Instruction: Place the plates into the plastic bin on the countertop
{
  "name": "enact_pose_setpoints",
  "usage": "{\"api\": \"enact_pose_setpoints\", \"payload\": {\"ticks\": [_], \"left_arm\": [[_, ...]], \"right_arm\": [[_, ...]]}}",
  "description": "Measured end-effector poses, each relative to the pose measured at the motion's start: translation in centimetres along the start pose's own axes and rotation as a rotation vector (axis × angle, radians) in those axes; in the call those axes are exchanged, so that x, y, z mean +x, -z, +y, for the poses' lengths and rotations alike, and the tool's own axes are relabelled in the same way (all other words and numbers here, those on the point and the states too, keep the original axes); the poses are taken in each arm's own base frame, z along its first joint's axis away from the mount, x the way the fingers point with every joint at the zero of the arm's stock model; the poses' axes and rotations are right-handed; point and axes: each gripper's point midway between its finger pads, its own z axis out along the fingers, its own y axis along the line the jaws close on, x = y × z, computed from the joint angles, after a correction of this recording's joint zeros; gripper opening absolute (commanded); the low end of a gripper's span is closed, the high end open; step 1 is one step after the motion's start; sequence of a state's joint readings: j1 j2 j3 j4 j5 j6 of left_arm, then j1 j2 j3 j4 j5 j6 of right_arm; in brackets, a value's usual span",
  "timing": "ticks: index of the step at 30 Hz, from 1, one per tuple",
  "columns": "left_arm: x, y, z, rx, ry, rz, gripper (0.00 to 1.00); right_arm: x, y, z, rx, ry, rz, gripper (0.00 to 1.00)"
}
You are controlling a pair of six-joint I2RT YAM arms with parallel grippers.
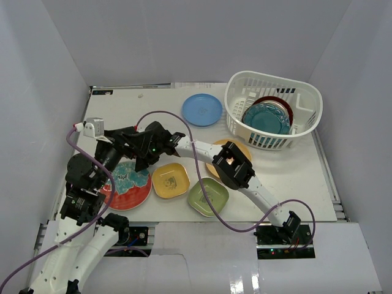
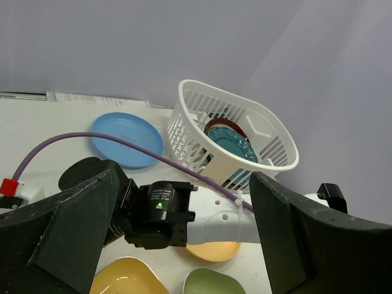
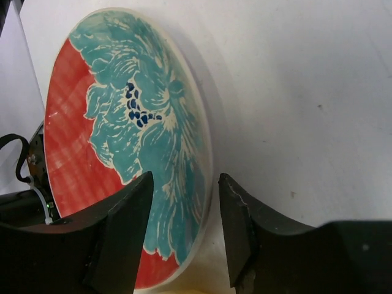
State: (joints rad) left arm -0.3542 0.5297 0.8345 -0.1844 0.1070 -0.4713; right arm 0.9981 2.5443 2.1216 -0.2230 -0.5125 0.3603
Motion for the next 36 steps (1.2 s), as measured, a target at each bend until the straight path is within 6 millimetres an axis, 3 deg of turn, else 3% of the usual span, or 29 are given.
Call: {"api": "enact_pose_setpoints", "payload": {"ticks": [6,9,10,19,25,28,30,31,36], "left_arm": [[0.6,0.3,0.3,-0.003,-0.002,0.001,0.98],[0.9,0.4,0.6,-0.013,-0.003,0.000,0.98],[0.8,0.4,0.6,-0.014,-0.003,0.000,0.98],[0.9,0.3,0.6,-0.014,-0.011,0.011,0.98],[0.1,0.1,-0.8,0.030,-0.011,0.035,0.98],[-0.8,0.2,-1.9,0.064,-0.007,0.030,0.98],[-1.3,0.3,-2.4,0.083,-0.003,0.024,0.98],[-1.4,0.3,-2.6,0.089,0.000,0.025,0.98],[-0.2,-0.7,-2.3,0.083,0.034,0.076,0.98]], "right_arm": [[1.4,-0.9,0.9,-0.037,-0.049,0.019,0.34],[1.8,-1.0,1.0,-0.060,-0.106,0.022,0.11],[1.9,-1.1,1.1,-0.071,-0.117,0.023,0.08],[-1.9,-1.1,3.4,-0.186,-0.217,-0.096,0.08],[-6.1,1.0,0.5,-0.140,-0.272,-0.238,0.08],[-8.6,4.7,-2.4,-0.067,-0.299,-0.323,0.08],[-10.0,9.1,-4.2,-0.005,-0.324,-0.387,0.08],[-10.7,11.8,-5.1,0.026,-0.333,-0.423,0.08],[-13.5,29.2,-8.8,0.168,-0.356,-0.686,0.08]]}}
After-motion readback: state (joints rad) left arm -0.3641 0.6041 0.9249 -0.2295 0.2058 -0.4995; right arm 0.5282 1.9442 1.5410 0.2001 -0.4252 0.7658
